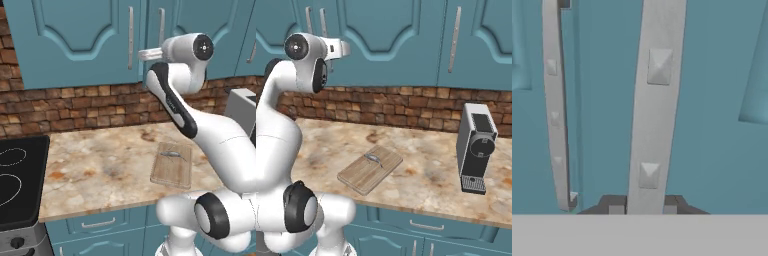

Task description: Open the cabinet, retrieve the rolling pin, and place it next to the meat on the cutting board to prepare for tenderizing.

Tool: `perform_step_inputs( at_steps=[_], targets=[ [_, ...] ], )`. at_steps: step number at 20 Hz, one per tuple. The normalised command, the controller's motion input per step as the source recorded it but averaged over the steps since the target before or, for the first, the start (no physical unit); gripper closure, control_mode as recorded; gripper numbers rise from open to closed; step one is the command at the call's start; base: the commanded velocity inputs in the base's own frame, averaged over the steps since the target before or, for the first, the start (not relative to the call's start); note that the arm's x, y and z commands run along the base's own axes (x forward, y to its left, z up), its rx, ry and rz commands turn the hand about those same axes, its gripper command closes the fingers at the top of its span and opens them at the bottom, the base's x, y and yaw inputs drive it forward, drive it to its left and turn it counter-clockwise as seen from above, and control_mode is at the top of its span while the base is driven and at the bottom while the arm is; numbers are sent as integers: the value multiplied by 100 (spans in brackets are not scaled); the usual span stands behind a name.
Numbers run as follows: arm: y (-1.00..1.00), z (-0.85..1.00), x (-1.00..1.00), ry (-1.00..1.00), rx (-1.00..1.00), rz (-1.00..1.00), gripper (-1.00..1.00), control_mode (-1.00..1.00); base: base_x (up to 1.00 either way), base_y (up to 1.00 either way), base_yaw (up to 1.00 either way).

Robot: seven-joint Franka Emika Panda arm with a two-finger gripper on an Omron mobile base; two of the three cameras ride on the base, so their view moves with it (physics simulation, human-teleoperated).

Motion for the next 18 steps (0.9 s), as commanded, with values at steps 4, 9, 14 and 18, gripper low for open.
perform_step_inputs(
  at_steps=[4, 9, 14, 18],
  targets=[
    [-26, -7, -87, 0, 3, 13, 100, -100, 0, 0, 0],
    [-34, -8, -88, 0, 4, 13, 100, -100, 0, 0, 0],
    [-30, -12, -69, 0, 3, 11, 100, -100, 0, 0, 0],
    [-24, -9, -45, 2, 3, 1, -100, -100, 0, 0, 0]
  ],
)
